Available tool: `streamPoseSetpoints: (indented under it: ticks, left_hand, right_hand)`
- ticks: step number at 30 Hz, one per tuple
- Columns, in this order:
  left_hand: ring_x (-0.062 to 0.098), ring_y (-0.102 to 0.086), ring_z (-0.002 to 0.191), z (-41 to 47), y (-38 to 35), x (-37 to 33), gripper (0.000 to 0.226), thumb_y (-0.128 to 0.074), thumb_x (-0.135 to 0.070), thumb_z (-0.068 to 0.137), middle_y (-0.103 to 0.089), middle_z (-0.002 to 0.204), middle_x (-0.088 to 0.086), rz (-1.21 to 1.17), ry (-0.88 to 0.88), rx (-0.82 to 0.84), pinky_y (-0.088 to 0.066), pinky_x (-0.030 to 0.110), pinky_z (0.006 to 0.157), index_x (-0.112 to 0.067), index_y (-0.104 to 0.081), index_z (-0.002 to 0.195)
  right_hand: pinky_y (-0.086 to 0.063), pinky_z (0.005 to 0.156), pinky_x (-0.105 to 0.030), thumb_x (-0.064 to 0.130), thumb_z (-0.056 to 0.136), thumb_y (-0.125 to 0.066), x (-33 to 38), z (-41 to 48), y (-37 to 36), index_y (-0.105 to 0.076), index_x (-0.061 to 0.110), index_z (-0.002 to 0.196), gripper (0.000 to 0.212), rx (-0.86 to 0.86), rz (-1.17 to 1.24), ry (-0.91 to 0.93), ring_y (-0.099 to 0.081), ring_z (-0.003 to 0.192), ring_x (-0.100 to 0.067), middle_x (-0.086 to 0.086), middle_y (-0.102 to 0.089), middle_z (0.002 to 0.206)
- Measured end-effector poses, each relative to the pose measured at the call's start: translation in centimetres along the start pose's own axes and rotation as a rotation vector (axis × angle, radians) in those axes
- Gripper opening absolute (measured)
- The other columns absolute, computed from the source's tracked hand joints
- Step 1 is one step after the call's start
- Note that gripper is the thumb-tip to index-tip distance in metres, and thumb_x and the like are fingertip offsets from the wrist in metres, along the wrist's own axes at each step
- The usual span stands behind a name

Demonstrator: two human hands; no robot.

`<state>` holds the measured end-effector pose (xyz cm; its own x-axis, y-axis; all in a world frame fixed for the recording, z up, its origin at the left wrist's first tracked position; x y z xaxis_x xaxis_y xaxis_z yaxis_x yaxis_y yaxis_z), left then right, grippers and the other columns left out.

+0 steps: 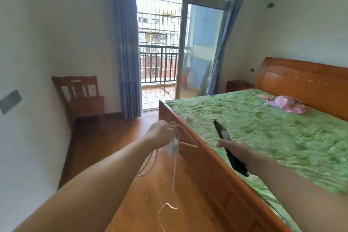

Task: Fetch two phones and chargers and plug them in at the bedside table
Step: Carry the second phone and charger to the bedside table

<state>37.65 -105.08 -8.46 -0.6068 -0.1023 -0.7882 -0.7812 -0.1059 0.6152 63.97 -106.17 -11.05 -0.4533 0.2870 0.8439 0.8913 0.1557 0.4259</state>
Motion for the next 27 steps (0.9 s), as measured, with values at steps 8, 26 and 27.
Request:
streamPoseSetpoints:
  ticks: [8, 26, 27]
  left_hand:
    - [0.015, -0.056, 0.076, 6.9, 11.9, 12.4, 0.035, -0.071, -0.038, 0.079, -0.057, 0.092, 0.006, -0.047, 0.202, -0.041, -0.043, 0.021, 0.054, -0.01, -0.063, 0.098]
    - [0.008, -0.046, 0.049, 39.3, 27.4, 21.6, 0.041, -0.049, -0.049, 0.094, -0.046, 0.052, -0.009, -0.013, 0.245, -0.427, -0.035, 0.023, 0.046, -0.021, -0.055, 0.065]
    - [0.008, -0.045, 0.048, 41.4, 28.2, 21.6, 0.042, -0.049, -0.049, 0.094, -0.045, 0.051, -0.009, -0.02, 0.237, -0.439, -0.035, 0.024, 0.046, -0.022, -0.052, 0.062]
  right_hand:
    - [-0.04, 0.057, -0.031, 0.053, 0.034, -0.072, 10.0, 9.6, -17.0, -0.06, 0.008, 0.09, 0.073, 0.179, -0.004, 0.06, -0.052, 0.062, -0.027, -0.014, -0.055, 0.069]
    - [-0.04, 0.064, -0.032, 0.038, 0.064, -0.075, 29.7, 46.3, -30.0, -0.057, 0.011, 0.089, 0.041, 0.365, -0.008, 0.132, -0.052, 0.064, -0.023, -0.009, -0.052, 0.073]
    - [-0.039, 0.062, -0.032, 0.038, 0.061, -0.075, 31.1, 48.3, -30.3, -0.053, 0.018, 0.088, 0.039, 0.362, 0.012, 0.142, -0.051, 0.061, -0.022, -0.012, -0.058, 0.073]
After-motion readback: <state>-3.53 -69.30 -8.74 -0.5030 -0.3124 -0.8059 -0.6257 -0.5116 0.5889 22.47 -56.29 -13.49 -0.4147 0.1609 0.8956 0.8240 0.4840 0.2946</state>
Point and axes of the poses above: each hand's wrist, its own z-axis towards the middle knuckle, its own y-axis out of the back of the hand, x = y × z, the point moved 7 cm from there along z, towards the middle knuckle
